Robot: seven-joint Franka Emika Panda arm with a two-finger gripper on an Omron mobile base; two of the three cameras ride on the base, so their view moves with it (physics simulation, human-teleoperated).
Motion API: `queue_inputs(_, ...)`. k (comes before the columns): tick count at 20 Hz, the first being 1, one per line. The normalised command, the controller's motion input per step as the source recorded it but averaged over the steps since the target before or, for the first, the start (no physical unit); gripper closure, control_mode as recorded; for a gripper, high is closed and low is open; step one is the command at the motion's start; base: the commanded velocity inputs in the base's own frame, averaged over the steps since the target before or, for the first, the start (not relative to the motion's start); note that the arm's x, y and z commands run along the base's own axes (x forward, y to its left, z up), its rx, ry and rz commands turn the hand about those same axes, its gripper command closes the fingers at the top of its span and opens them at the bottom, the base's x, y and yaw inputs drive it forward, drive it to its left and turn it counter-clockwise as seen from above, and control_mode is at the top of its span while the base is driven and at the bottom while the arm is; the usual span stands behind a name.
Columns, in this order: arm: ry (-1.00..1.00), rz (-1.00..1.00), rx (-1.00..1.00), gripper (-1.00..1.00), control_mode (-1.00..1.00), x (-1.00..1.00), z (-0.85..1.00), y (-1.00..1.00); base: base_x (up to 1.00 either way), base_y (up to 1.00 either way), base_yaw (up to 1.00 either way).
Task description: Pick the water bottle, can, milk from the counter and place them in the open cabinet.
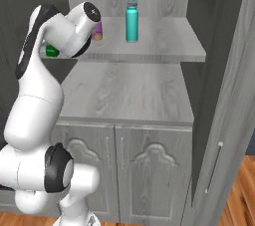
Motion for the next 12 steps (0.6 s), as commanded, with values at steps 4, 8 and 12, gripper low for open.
queue_inputs(4,0.16,0.00,0.00,1.00,-1.00,0.11,0.00,0.03,0.00,0.00,0.00)
queue_inputs(8,0.01,0.00,-0.01,1.00,-1.00,0.01,0.00,0.06,0.00,0.00,0.00)
queue_inputs(12,-0.04,0.00,-0.01,1.00,-1.00,-0.01,0.15,0.17,0.00,0.00,0.00)
